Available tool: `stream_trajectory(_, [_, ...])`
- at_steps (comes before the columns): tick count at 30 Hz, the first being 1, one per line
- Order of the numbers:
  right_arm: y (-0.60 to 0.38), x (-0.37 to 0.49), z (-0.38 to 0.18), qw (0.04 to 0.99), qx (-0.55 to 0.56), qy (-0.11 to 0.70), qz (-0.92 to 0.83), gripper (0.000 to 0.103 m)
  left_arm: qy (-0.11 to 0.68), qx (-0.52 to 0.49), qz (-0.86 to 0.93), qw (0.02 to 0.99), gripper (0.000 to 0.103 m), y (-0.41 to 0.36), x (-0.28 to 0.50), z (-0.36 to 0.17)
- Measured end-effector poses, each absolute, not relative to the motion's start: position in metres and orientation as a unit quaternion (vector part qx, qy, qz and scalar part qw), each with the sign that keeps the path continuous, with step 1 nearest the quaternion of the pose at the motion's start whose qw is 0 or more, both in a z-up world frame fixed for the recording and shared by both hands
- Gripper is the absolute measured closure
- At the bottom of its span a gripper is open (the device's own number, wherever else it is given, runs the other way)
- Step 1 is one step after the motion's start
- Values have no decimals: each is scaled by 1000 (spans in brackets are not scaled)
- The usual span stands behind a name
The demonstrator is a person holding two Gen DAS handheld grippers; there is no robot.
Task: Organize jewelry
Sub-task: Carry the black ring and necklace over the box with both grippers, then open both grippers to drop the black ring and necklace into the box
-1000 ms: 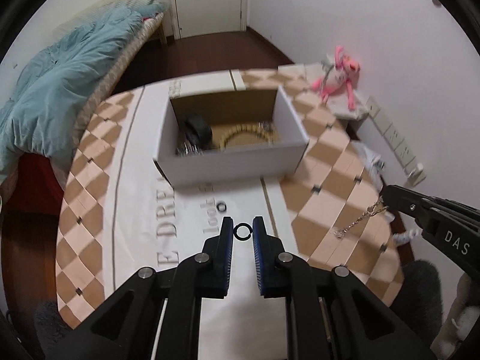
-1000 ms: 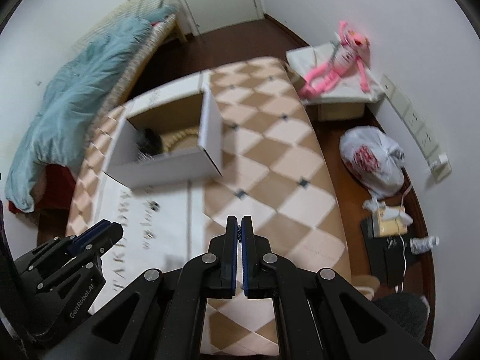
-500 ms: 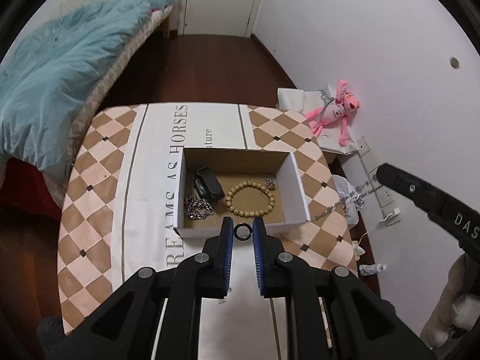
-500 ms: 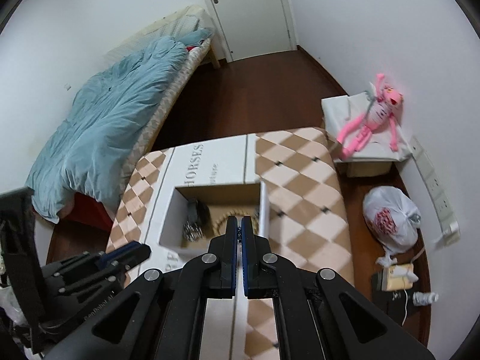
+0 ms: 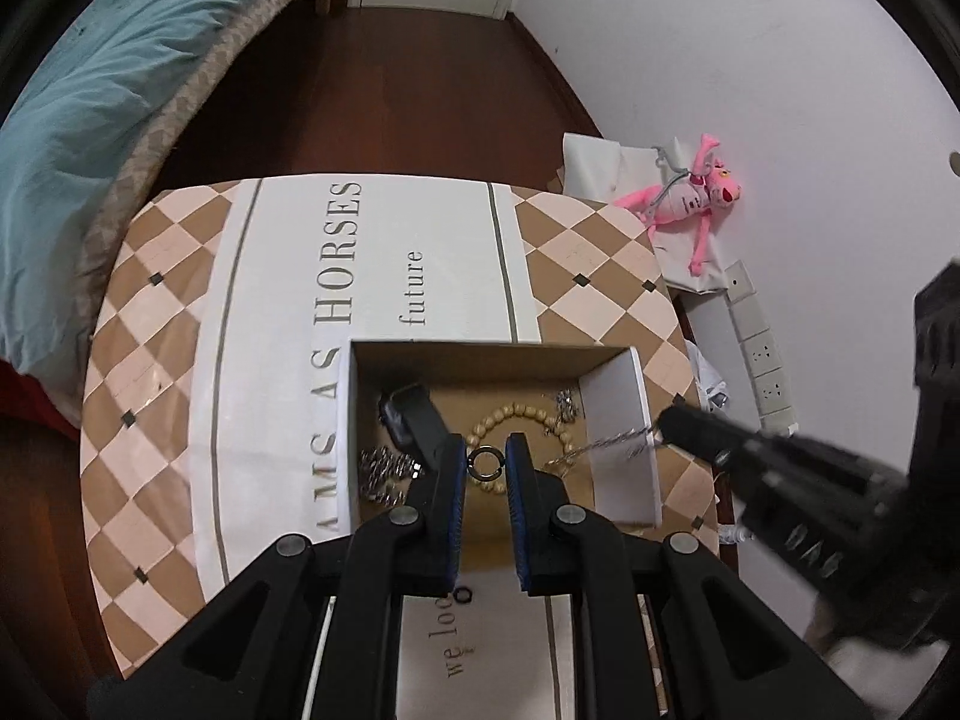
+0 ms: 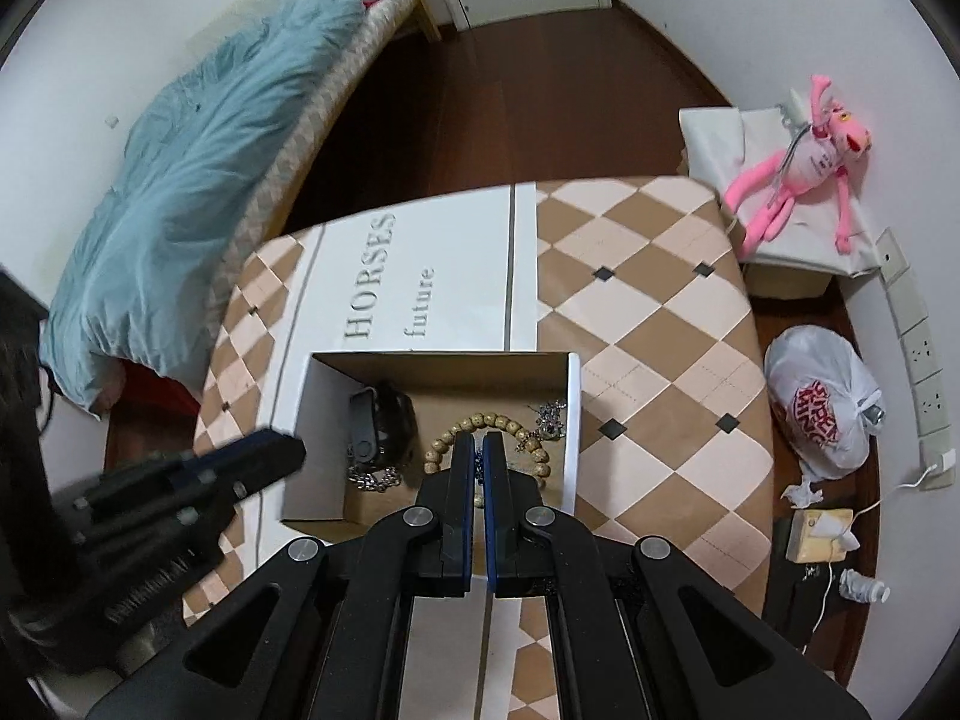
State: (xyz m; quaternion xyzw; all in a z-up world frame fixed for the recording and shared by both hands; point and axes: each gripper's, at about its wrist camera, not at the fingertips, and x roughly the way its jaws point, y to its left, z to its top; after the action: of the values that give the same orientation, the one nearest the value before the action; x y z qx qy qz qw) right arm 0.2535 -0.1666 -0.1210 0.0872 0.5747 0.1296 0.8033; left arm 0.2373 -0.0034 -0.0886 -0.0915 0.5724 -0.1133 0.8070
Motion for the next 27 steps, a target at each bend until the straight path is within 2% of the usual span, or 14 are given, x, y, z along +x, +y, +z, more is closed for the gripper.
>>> stream_trajectory(6, [-171, 263, -137, 789, 97, 593, 126, 97, 582, -90, -97, 802, 90, -1, 261, -92])
stream_trajectory(7, [-171, 264, -137, 789, 96, 594, 125, 93, 580, -86, -93, 804, 83, -1, 262, -92])
stream_trajectory(8, [-173, 264, -138, 789, 95, 594, 122, 85, 578, -85, -90, 806, 68, 1, 263, -91])
stream_trajectory(9, [-174, 263, -137, 791, 92, 593, 120, 76, 575, -85, -84, 809, 59, 3, 264, -90])
stream_trajectory(10, [-174, 263, -137, 792, 91, 592, 118, 73, 574, -85, -78, 811, 39, 6, 264, -90])
stream_trajectory(11, [-175, 262, -137, 793, 89, 592, 115, 69, 570, -87, -73, 814, 30, 9, 264, -89])
stream_trajectory(13, [-177, 260, -136, 795, 84, 591, 110, 67, 565, -82, -59, 819, 29, 13, 262, -89])
stream_trajectory(14, [-176, 260, -135, 796, 80, 590, 106, 62, 563, -76, -51, 821, 23, 15, 261, -90])
stream_trajectory(15, [-176, 258, -134, 799, 72, 588, 101, 49, 561, -68, -42, 824, 19, 16, 260, -91])
stream_trajectory(16, [-175, 255, -133, 803, 59, 585, 94, 43, 558, -58, -34, 827, 15, 17, 257, -91])
stream_trajectory(18, [-173, 250, -132, 807, 35, 584, 78, 17, 550, -36, -13, 834, 12, 18, 250, -92])
stream_trajectory(21, [-169, 240, -133, 813, -1, 579, 53, 14, 542, -20, 11, 840, 7, 23, 238, -94])
stream_trajectory(24, [-166, 225, -136, 816, -19, 577, 35, 4, 526, -7, 25, 850, 6, 26, 220, -94])
stream_trajectory(27, [-168, 215, -140, 817, -25, 576, 23, 3, 521, -1, 29, 853, 5, 27, 207, -96])
